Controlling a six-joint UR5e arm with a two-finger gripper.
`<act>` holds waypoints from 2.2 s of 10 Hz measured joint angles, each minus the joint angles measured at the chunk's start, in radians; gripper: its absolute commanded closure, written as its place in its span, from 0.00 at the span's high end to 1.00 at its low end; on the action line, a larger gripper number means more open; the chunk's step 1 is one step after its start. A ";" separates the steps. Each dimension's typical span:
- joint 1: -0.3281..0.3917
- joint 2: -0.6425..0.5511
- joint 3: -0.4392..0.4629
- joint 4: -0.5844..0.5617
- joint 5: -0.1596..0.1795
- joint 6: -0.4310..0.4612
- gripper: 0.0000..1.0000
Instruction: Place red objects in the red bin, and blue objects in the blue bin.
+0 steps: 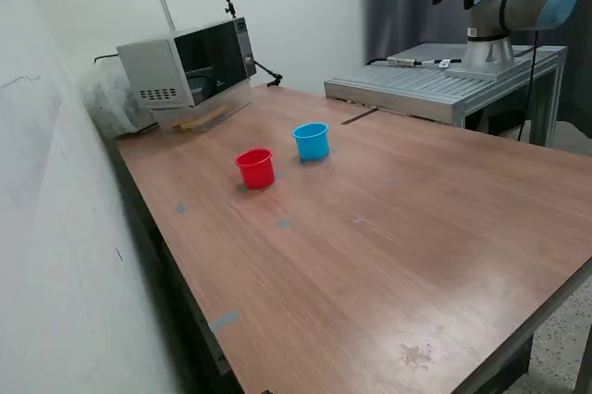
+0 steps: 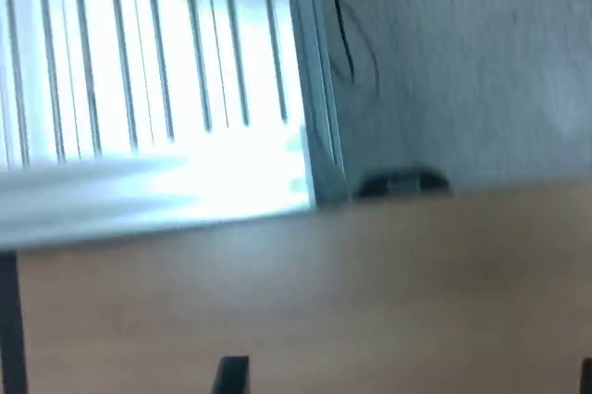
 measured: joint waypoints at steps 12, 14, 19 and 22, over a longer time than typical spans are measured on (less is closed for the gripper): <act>-0.006 -0.014 0.017 0.152 -0.001 -0.001 1.00; -0.006 -0.014 0.017 0.152 -0.001 -0.001 1.00; -0.006 -0.014 0.017 0.152 -0.001 -0.001 1.00; -0.006 -0.014 0.017 0.152 -0.001 -0.001 1.00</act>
